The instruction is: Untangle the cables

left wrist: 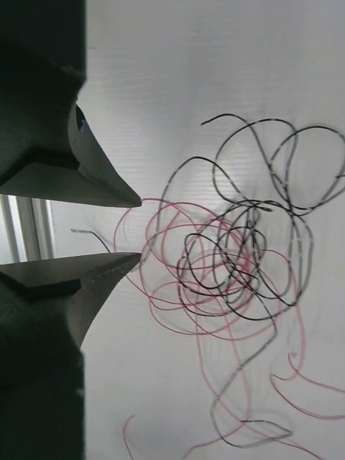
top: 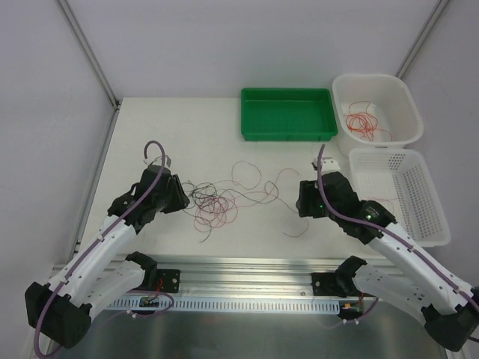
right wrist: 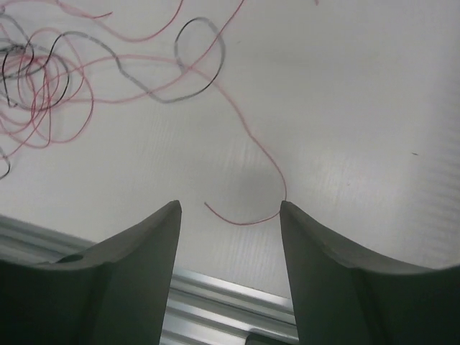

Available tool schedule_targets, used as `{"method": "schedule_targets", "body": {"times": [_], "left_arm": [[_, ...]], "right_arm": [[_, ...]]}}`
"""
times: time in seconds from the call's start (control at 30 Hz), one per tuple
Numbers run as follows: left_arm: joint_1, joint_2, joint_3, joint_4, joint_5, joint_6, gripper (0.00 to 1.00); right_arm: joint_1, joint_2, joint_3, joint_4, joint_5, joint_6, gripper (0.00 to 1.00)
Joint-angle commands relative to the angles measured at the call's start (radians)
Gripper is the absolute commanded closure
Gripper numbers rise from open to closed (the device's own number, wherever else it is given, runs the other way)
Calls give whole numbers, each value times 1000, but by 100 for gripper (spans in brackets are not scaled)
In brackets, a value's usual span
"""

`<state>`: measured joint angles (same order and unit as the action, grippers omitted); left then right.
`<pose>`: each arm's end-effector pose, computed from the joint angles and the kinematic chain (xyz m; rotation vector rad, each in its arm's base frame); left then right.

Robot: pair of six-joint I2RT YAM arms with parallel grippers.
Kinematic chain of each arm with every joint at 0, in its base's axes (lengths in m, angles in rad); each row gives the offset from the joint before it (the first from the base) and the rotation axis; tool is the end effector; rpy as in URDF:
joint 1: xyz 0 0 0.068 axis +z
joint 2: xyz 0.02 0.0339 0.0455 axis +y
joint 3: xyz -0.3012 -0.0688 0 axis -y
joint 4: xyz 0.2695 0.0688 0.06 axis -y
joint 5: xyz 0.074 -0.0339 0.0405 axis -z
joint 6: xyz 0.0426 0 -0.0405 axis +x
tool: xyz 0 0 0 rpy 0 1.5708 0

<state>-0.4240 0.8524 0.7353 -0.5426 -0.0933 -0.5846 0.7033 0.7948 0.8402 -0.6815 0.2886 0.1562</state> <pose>0.1734 -0.0739 0.2970 -0.2332 2.2526 -0.4434 0.1359 0.0993 0.3324 -0.4342 2.1381 0.1701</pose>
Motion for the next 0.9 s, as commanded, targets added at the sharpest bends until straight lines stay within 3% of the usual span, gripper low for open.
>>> {"method": "schedule_targets", "body": {"times": [0.0, 0.23, 0.3, 0.5, 0.87], "left_arm": [[5, -22, -59, -28, 113, -14, 67], [-7, -30, -70, -26, 152, -1, 15], [-15, -7, -71, -23, 153, -1, 9], [-44, 54, -51, 7, 145, 3, 7], [-64, 264, 9, 141, 66, -20, 9]], "right_arm": [[47, 93, -15, 169, -186, -38, 38], [173, 380, 74, 278, -155, -76, 36], [179, 463, 91, 315, -163, -86, 36], [164, 581, 149, 347, -23, -49, 37], [-1, 791, 290, 427, -153, -50, 38]]}}
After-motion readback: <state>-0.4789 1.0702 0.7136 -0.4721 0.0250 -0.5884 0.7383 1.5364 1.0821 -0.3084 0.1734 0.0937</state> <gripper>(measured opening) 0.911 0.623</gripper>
